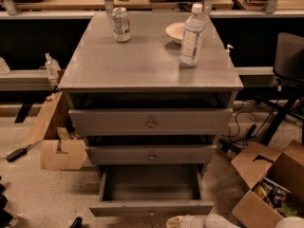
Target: Close bottom drawer
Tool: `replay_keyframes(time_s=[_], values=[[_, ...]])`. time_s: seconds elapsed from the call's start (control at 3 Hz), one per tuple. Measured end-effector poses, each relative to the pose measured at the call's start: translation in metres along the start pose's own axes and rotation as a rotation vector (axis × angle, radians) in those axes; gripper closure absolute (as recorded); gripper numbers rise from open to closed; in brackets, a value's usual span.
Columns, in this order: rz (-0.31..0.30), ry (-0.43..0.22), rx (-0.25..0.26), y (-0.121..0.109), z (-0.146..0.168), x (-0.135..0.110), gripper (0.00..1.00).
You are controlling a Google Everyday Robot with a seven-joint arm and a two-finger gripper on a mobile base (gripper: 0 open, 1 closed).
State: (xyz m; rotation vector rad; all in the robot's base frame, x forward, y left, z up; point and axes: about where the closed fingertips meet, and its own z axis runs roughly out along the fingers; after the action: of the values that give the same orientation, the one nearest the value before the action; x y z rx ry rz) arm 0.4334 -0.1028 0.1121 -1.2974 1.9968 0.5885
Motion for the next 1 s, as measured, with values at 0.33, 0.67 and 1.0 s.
replay_keyframes(time_s=[0.33,0.67,1.0], values=[[-0.034,-0.026,0.003,-0.043,0.017,-0.011,1.00],[-0.042,-0.024,0.006,-0.053,0.021,-0.012,1.00],[-0.058,-0.016,0.007,-0.070,0.030,-0.017,1.00]])
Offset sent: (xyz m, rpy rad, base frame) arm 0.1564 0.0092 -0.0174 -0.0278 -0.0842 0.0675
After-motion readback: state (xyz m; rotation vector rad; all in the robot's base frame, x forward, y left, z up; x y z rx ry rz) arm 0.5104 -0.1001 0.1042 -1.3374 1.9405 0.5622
